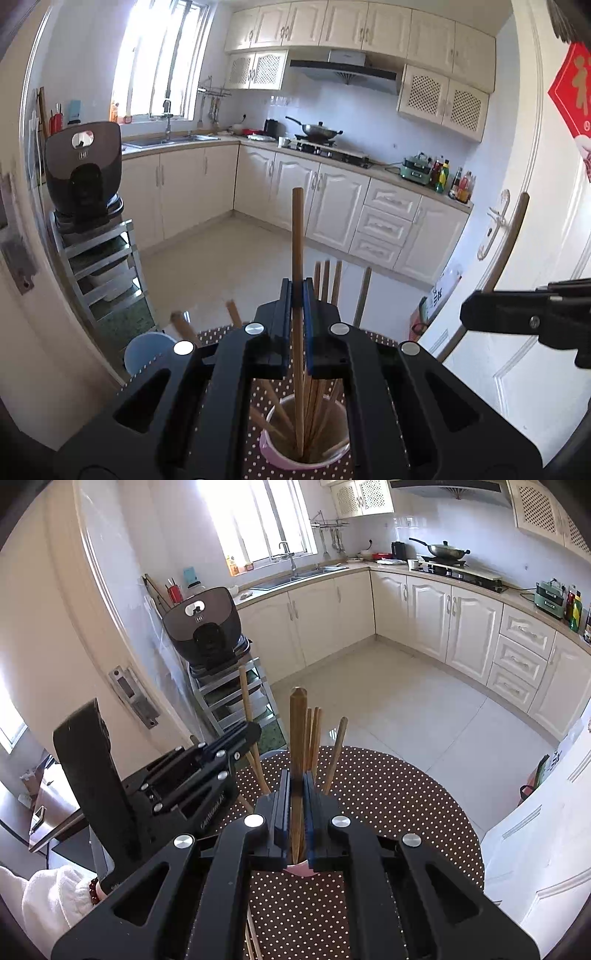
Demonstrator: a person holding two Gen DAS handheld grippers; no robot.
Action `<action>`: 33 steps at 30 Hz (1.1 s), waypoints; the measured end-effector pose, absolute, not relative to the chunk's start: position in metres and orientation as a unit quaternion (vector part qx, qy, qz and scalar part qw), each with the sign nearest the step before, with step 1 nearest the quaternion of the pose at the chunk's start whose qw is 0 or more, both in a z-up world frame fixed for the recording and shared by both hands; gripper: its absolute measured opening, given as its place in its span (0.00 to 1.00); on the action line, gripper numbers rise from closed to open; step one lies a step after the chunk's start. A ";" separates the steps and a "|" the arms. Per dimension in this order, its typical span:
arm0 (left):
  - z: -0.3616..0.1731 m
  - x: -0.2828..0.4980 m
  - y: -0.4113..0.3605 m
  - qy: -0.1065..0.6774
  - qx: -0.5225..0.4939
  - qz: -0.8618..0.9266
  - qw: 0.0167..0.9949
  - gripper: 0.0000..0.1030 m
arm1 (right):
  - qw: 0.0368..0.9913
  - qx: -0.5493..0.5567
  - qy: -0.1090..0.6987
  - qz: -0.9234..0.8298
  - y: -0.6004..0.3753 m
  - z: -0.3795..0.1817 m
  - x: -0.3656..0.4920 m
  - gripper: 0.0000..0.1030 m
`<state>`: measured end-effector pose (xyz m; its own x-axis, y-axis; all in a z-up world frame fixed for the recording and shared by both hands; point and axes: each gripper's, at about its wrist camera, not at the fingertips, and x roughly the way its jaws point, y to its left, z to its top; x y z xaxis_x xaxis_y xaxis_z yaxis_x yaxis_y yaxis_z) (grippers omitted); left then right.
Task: Organize utensils
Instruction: 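Lower the left gripper's stick into the cup and open while the right gripper releases its stick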
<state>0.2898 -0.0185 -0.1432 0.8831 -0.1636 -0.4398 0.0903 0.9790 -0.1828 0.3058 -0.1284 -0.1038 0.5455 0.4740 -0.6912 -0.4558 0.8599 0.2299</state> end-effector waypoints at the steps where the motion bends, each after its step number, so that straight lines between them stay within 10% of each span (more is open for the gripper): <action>1: -0.145 0.287 -0.018 0.234 -0.079 -0.065 0.967 0.06 | 0.879 0.012 0.397 0.264 -0.128 -0.105 0.307 0.05; 28: -0.158 0.233 -0.009 0.281 -0.050 -0.086 0.955 0.09 | 0.886 0.040 0.411 0.209 -0.113 -0.151 0.278 0.05; 33: -0.156 0.227 -0.005 0.280 -0.052 -0.087 0.955 0.48 | 0.893 0.038 0.402 0.200 -0.111 -0.153 0.272 0.08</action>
